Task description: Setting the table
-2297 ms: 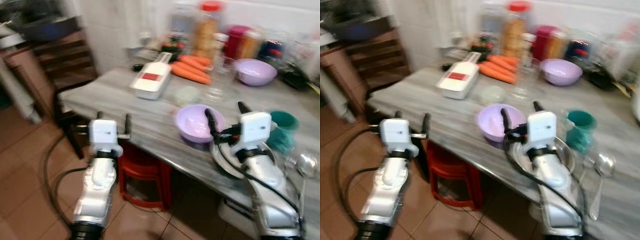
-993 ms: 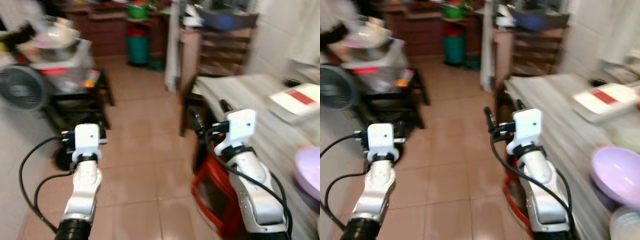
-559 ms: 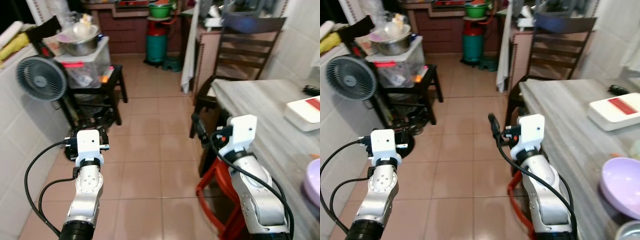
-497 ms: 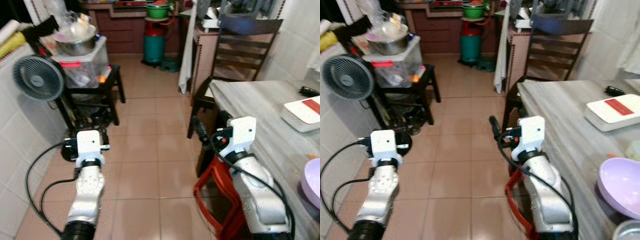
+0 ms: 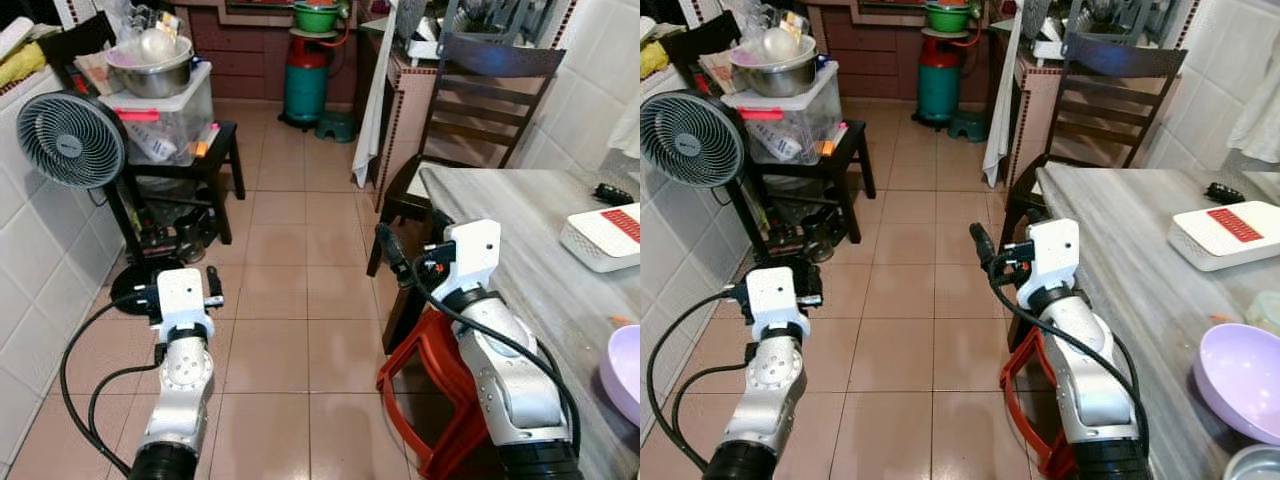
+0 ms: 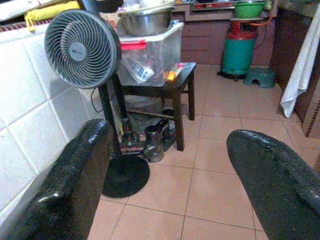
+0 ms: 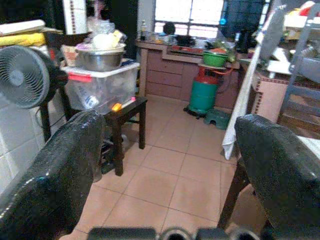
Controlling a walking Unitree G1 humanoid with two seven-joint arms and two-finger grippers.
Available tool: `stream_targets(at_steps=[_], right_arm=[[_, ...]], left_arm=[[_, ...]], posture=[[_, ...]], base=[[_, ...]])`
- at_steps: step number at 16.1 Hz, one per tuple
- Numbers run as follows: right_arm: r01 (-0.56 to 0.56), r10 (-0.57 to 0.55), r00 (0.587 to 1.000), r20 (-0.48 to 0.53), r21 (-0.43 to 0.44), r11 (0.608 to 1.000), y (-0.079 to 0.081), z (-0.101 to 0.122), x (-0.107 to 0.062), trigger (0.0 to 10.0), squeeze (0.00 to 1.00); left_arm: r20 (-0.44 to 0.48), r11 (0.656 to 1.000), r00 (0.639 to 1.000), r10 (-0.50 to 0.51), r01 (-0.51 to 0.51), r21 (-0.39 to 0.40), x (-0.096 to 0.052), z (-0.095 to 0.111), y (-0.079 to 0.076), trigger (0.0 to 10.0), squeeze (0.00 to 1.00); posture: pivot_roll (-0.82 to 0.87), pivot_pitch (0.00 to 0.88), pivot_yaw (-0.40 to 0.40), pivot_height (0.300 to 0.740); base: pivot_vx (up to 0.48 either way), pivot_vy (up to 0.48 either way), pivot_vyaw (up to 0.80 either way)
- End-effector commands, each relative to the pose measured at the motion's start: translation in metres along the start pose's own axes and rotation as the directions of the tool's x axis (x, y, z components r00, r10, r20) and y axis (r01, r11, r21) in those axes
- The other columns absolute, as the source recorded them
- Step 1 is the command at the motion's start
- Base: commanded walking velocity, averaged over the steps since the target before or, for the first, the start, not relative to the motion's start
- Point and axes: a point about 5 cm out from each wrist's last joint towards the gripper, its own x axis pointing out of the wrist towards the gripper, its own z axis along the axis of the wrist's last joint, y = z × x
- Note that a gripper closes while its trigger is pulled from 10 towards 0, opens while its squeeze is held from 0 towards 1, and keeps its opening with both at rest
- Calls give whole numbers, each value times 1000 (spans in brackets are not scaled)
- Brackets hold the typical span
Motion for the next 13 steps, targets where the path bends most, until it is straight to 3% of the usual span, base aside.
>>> stream_targets(at_steps=[1,13], right_arm=[[35,-35,999,12,6,999,-6,1,-1,10000,0],[72,-72,997,24,10,997,-9,0,-6,10000,0]], left_arm=[[17,1000,1000,-13,13,-3,5,6,-4,10000,0],[34,1000,999,-28,28,7,10,9,-7,10000,0]], posture=[[-63,0,-16,740],[-83,0,10,740]], base=[[0,270,0],[0,318,0]])
